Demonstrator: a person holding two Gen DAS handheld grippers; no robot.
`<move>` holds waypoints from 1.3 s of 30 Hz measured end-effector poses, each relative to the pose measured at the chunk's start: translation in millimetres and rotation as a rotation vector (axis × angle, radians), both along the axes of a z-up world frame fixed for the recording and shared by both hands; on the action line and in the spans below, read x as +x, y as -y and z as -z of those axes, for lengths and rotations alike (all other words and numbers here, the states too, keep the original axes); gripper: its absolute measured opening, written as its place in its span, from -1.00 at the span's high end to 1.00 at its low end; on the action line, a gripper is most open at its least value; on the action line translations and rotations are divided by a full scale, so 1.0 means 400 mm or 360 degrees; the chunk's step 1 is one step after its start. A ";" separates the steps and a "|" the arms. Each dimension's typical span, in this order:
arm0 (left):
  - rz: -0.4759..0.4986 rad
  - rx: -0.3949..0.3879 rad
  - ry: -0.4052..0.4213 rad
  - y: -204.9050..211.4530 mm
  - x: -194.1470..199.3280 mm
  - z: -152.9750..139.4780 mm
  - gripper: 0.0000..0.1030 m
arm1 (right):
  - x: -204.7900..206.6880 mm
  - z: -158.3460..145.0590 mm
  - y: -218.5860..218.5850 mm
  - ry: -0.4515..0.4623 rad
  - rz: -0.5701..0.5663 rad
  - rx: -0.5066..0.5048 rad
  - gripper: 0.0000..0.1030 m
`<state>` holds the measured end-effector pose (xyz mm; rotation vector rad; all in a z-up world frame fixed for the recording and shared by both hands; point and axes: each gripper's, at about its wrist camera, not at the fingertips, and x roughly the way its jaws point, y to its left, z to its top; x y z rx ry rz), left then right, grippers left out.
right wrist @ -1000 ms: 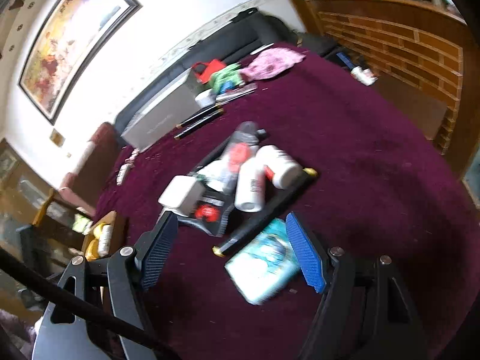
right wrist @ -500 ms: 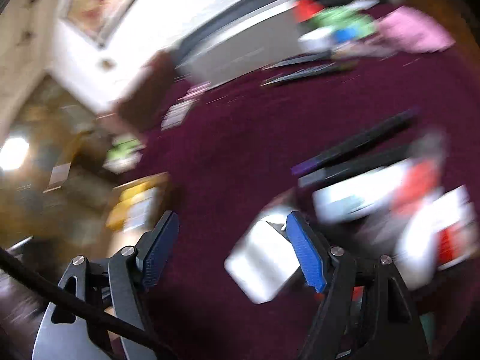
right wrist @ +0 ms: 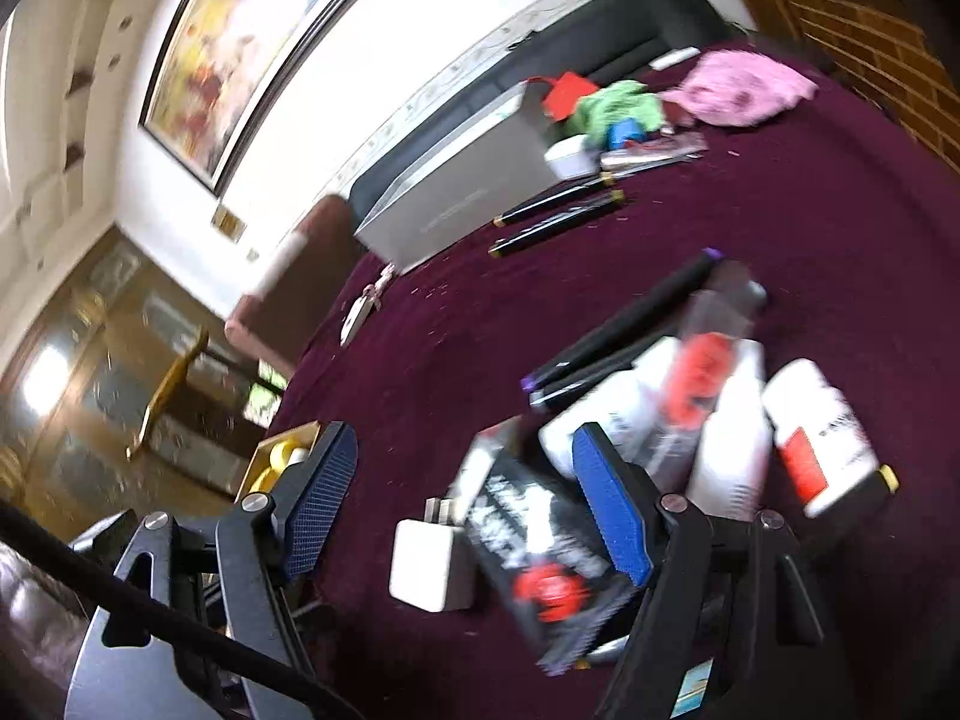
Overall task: Organize objects
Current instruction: 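Move both tools back over the items on the table, then grasp the white square box with left tool while right tool grasps the black printed packet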
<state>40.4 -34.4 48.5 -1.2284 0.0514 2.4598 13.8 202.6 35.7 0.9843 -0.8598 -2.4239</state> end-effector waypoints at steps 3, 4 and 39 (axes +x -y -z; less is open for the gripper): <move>0.0017 -0.0087 -0.0013 -0.059 -0.028 0.020 -0.12 | 0.004 0.002 -0.014 -0.0004 0.0013 -0.0044 -0.46; 0.0023 -0.0131 -0.0019 -0.083 -0.042 0.031 -0.12 | 0.010 -0.003 -0.018 -0.0015 0.0014 -0.0052 -0.46; -0.0251 0.0272 -0.0323 0.339 0.211 -0.114 0.25 | -0.014 0.063 0.309 0.0210 -0.0084 0.1310 0.12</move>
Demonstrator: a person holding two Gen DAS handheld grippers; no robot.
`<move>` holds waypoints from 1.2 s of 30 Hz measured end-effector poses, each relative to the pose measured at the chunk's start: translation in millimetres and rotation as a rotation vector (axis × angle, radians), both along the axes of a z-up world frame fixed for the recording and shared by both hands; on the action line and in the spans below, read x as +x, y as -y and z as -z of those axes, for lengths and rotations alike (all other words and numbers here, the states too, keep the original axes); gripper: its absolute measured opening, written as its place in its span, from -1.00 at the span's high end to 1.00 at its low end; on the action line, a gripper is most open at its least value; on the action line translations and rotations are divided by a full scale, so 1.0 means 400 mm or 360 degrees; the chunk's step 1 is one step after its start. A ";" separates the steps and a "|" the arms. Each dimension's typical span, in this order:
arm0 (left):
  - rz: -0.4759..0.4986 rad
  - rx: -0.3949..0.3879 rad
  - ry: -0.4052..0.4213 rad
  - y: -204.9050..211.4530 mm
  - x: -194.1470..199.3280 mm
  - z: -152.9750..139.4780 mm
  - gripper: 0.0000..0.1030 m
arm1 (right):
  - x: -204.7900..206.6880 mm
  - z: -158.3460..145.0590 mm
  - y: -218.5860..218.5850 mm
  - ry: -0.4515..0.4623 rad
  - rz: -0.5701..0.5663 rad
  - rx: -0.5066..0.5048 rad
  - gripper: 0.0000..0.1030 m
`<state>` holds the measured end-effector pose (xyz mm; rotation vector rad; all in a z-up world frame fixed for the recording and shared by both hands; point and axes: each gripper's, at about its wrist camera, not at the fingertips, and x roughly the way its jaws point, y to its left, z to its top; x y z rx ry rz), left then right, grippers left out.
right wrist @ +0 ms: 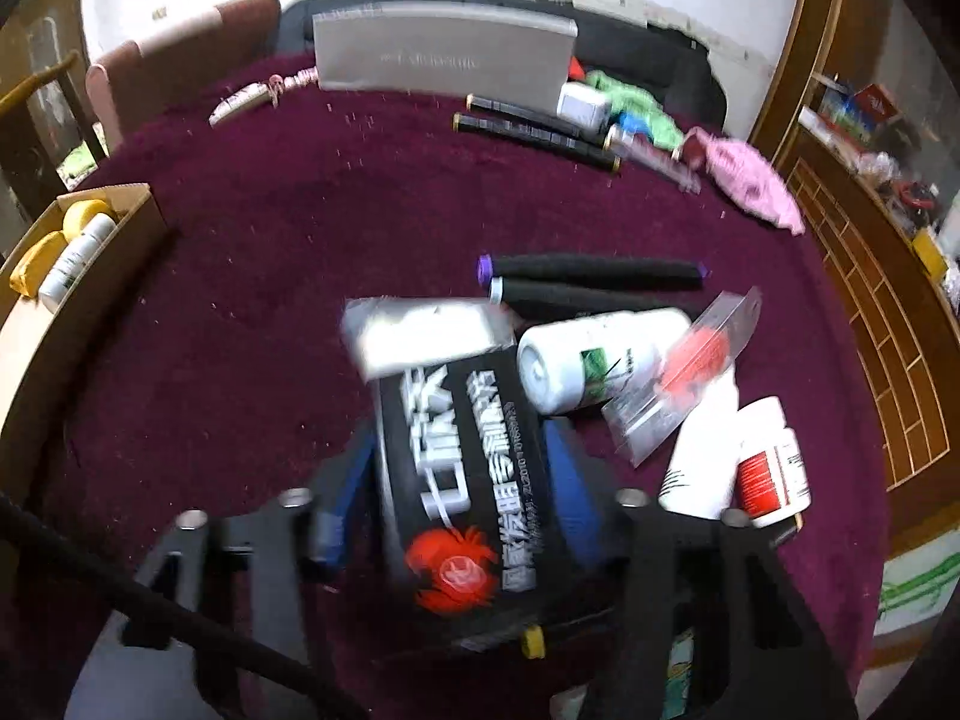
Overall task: Organize objects
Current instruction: 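Grasp the white square box with left tool while right tool grasps the black printed packet, then place the white box in the tray with left tool while right tool drops the packet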
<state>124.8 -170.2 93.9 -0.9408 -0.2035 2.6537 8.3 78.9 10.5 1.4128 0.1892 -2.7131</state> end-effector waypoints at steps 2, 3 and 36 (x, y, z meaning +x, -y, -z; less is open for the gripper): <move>-0.0031 0.0028 -0.0012 0.032 0.010 0.000 0.25 | 0.010 -0.017 -0.021 0.0012 0.0029 -0.0113 0.17; -0.0041 0.0040 -0.0013 0.047 0.013 0.001 0.25 | 0.017 -0.027 -0.029 0.0006 0.0038 -0.0163 0.17; -0.0310 -0.0209 0.0286 0.357 -0.226 0.118 0.25 | -0.136 -0.015 0.580 0.0509 -0.0274 -0.1017 0.16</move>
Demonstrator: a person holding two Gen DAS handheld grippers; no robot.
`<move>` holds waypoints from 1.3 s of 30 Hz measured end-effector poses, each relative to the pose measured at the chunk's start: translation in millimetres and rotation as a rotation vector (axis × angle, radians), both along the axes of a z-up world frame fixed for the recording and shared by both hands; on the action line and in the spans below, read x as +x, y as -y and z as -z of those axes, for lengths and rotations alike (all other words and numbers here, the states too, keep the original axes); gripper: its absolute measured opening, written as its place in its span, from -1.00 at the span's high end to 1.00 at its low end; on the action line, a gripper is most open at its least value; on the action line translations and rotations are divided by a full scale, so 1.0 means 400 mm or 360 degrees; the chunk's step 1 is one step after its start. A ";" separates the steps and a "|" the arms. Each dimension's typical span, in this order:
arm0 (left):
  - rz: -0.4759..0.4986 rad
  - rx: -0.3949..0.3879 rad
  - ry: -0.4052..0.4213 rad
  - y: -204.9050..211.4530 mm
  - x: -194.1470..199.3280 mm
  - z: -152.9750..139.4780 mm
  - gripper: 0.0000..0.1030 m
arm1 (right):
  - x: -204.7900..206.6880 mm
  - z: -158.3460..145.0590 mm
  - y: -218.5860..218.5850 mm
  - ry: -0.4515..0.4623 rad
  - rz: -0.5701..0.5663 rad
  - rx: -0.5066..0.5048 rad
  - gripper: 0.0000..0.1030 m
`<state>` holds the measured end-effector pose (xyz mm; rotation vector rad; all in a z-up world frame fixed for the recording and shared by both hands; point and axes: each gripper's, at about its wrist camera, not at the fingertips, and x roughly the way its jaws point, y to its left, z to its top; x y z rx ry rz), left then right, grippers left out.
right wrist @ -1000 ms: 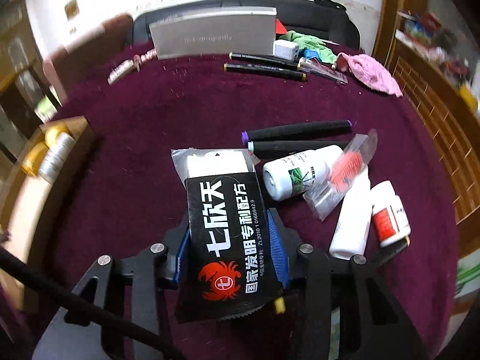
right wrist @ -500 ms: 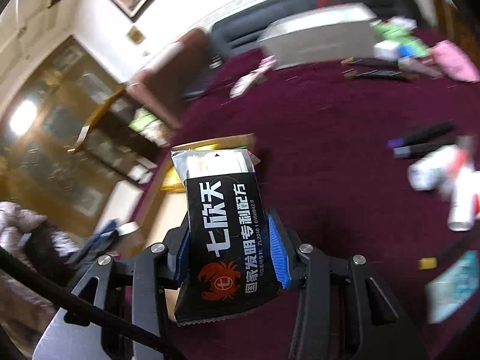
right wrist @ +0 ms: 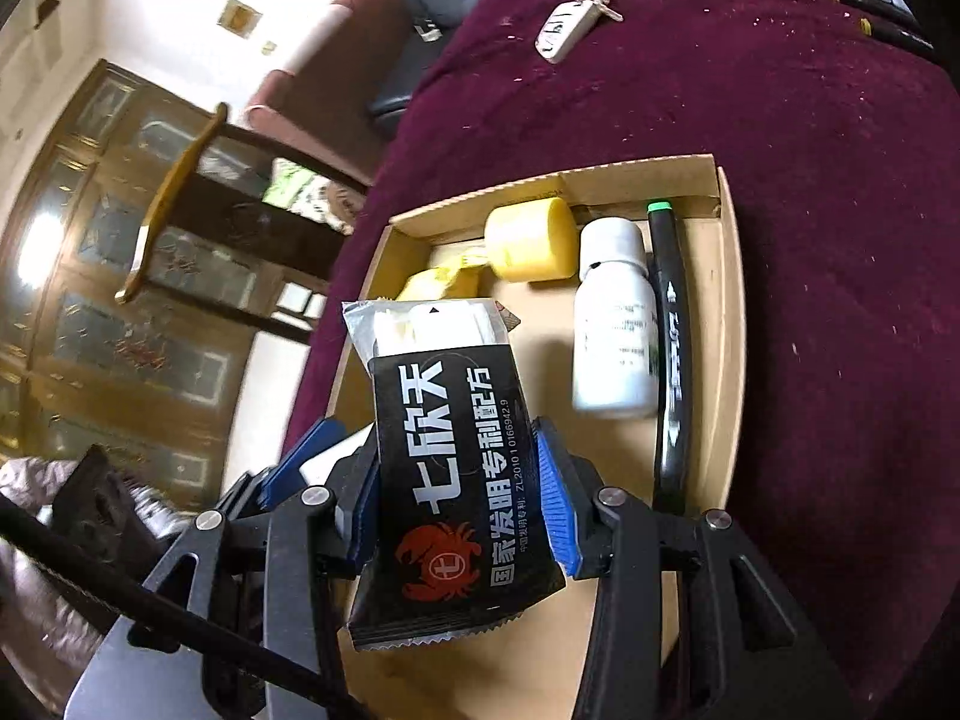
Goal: Organize objects
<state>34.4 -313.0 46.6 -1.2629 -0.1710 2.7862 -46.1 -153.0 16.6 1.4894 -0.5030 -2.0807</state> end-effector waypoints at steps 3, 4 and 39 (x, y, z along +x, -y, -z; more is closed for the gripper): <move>-0.0065 0.0062 0.0039 0.024 -0.003 0.009 0.25 | -0.008 0.010 0.023 -0.0030 0.0022 0.0099 0.16; -0.0080 0.0087 0.0041 0.031 -0.001 0.010 0.25 | -0.011 0.012 0.029 -0.0041 0.0027 0.0129 0.16; 0.0019 0.0021 0.0169 -0.182 -0.012 0.040 0.04 | 0.170 -0.091 -0.388 -0.0322 0.0401 0.0043 -0.08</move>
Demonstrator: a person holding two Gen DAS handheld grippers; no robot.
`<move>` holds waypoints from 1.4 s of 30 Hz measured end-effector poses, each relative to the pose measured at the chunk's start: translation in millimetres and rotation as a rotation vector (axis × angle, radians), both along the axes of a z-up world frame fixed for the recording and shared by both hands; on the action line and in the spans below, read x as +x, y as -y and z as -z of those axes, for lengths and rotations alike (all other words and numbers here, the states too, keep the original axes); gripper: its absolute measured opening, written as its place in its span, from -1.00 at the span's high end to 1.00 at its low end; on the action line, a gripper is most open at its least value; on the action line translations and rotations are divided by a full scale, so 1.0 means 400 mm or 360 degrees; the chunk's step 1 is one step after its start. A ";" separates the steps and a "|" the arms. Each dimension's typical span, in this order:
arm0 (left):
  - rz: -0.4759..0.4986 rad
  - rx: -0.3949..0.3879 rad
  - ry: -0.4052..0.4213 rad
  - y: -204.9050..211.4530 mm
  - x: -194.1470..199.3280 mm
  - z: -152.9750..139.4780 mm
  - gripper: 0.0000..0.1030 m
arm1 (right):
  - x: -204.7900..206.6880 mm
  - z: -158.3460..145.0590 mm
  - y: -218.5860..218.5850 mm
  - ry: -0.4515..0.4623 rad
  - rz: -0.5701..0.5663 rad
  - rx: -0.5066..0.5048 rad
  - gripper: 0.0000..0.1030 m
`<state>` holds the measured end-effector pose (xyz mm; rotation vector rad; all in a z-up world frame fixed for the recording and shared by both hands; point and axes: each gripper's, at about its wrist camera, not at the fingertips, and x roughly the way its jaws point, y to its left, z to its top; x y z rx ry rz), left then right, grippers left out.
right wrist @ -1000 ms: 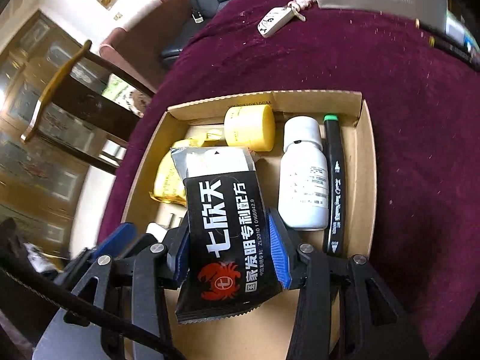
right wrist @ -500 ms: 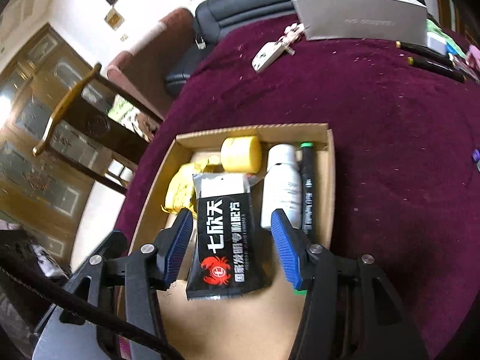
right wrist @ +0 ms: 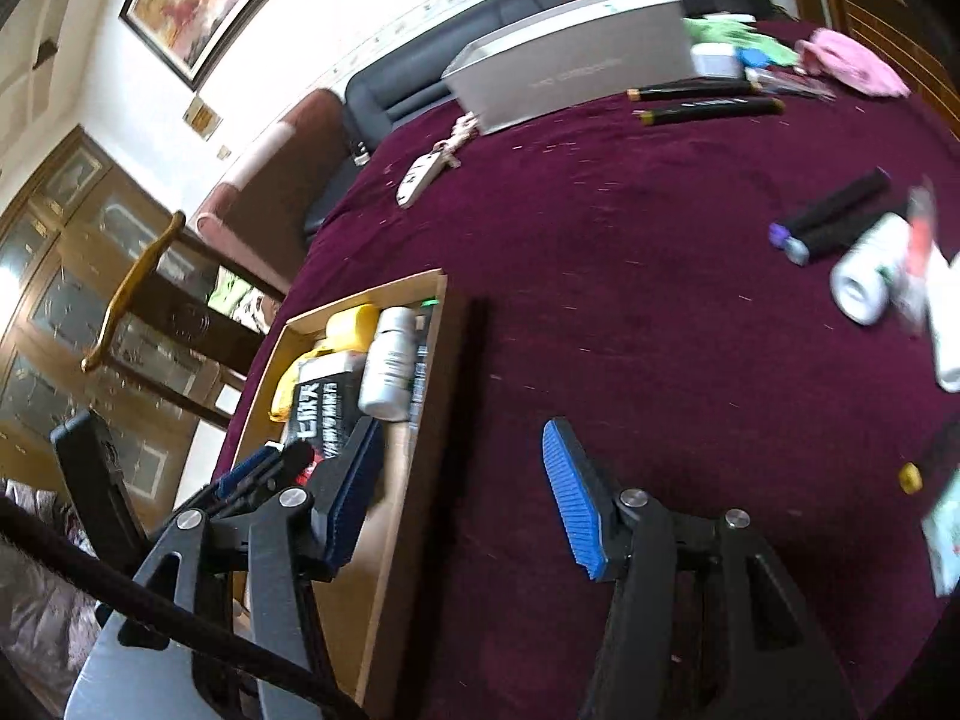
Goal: Organize objects
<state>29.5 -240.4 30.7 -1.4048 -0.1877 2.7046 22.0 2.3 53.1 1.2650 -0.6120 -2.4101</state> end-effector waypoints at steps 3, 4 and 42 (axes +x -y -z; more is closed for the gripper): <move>0.0006 0.0145 -0.0057 -0.003 0.035 -0.001 0.05 | 0.005 0.006 -0.039 -0.0006 0.0023 -0.0027 -0.11; 0.0021 0.0179 -0.0095 -0.008 0.047 -0.012 0.05 | -0.002 0.009 -0.046 -0.0006 0.0026 -0.0034 -0.11; -0.0100 0.0231 -0.0457 0.031 0.026 -0.245 0.04 | -0.162 0.141 -0.017 -0.0147 0.0108 0.0109 -0.19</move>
